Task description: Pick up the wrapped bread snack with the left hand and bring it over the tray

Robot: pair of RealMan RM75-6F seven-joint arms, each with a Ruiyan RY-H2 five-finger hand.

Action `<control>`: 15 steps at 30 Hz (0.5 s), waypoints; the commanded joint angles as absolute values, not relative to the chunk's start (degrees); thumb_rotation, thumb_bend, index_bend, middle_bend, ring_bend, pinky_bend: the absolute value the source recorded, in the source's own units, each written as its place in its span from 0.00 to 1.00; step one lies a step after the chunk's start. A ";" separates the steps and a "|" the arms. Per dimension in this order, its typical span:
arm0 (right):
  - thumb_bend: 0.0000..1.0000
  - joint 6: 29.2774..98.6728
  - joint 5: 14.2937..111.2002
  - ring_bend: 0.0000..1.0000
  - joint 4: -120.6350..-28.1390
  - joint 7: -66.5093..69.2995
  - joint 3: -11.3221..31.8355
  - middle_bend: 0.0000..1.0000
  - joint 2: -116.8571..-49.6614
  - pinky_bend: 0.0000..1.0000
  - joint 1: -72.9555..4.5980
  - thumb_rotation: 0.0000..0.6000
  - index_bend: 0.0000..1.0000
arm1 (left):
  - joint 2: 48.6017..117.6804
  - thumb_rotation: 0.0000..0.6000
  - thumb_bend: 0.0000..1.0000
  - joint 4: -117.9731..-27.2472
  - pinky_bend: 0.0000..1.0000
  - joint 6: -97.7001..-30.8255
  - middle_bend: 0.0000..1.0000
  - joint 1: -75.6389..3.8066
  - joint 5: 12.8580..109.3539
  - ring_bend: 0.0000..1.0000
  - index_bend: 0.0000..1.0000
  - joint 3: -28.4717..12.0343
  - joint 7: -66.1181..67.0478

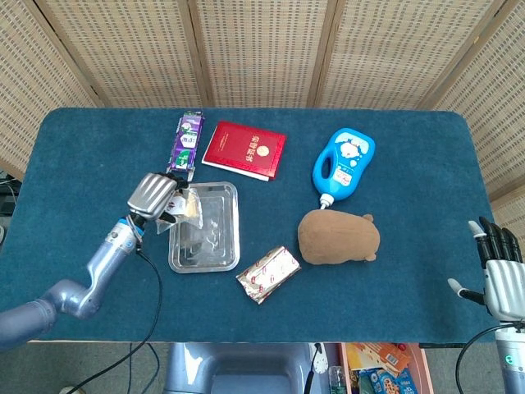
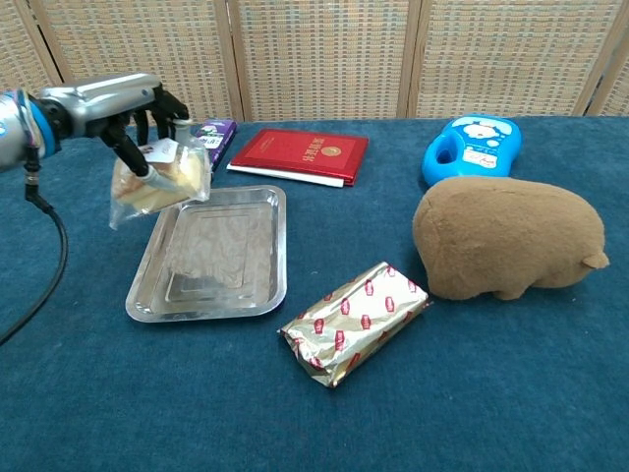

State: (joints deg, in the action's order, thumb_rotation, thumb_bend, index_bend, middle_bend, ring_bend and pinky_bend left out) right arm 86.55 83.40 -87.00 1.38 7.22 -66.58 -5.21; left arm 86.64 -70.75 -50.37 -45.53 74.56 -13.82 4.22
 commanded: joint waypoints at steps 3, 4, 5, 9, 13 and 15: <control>0.00 86.44 83.10 0.00 -86.82 1.82 7.31 0.00 -66.45 0.00 -5.14 1.00 0.00 | 90.14 1.00 0.04 -69.26 0.48 -48.94 0.54 -47.60 71.88 0.42 0.60 -13.52 8.85; 0.00 86.38 82.99 0.00 -86.83 1.93 7.32 0.00 -66.42 0.00 -5.12 1.00 0.00 | 90.36 1.00 0.04 -69.11 0.48 -48.79 0.54 -47.67 71.58 0.42 0.60 -13.33 9.34; 0.00 86.31 82.93 0.00 -86.84 2.02 7.32 0.00 -66.37 0.00 -5.11 1.00 0.00 | 90.49 1.00 0.04 -69.00 0.48 -48.52 0.54 -47.72 71.20 0.42 0.61 -13.12 9.83; 0.00 86.51 83.28 0.00 -86.97 1.85 7.22 0.00 -66.35 0.00 -5.10 1.00 0.00 | 90.88 1.00 0.02 -69.64 0.43 -47.06 0.30 -47.42 69.61 0.31 0.40 -12.41 8.57; 0.00 86.62 83.42 0.00 -87.10 1.67 7.14 0.00 -66.37 0.00 -5.05 1.00 0.00 | 89.75 1.00 0.00 -71.02 0.18 -46.72 0.00 -47.02 70.56 0.00 0.00 -11.82 5.52; 0.00 86.66 83.51 0.00 -87.15 1.68 7.10 0.00 -66.36 0.00 -5.03 1.00 0.00 | 88.51 1.00 0.00 -72.30 0.13 -47.93 0.00 -46.46 71.46 0.00 0.00 -11.74 4.41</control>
State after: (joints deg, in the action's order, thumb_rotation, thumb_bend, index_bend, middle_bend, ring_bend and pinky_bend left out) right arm 86.65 83.50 -87.14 1.67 7.11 -66.37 -5.04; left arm 89.48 -71.28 -47.18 -46.95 70.72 -11.99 5.30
